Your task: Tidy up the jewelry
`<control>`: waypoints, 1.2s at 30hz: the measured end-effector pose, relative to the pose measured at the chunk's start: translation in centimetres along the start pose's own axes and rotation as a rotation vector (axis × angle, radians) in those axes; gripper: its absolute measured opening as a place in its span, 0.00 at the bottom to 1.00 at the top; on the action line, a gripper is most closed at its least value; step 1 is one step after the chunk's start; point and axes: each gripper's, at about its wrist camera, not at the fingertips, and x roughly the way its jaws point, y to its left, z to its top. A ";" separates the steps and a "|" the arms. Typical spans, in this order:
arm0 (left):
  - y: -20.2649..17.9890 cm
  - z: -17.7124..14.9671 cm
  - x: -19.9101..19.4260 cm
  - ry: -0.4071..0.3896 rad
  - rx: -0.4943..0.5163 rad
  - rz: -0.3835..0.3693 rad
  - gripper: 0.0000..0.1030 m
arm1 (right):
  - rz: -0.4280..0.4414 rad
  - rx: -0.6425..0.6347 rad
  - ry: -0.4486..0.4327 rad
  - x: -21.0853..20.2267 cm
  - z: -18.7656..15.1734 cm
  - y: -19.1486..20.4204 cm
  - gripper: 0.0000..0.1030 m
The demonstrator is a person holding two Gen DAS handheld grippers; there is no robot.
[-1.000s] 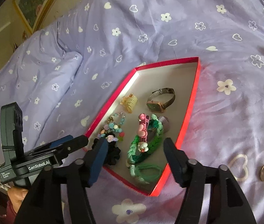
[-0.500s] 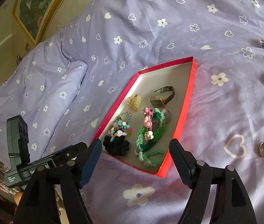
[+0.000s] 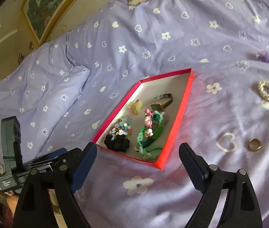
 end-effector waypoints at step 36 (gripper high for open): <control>-1.8 -0.7 -3.0 -0.107 0.141 0.205 1.00 | -0.172 -0.151 0.025 -1.3 -1.0 2.3 1.00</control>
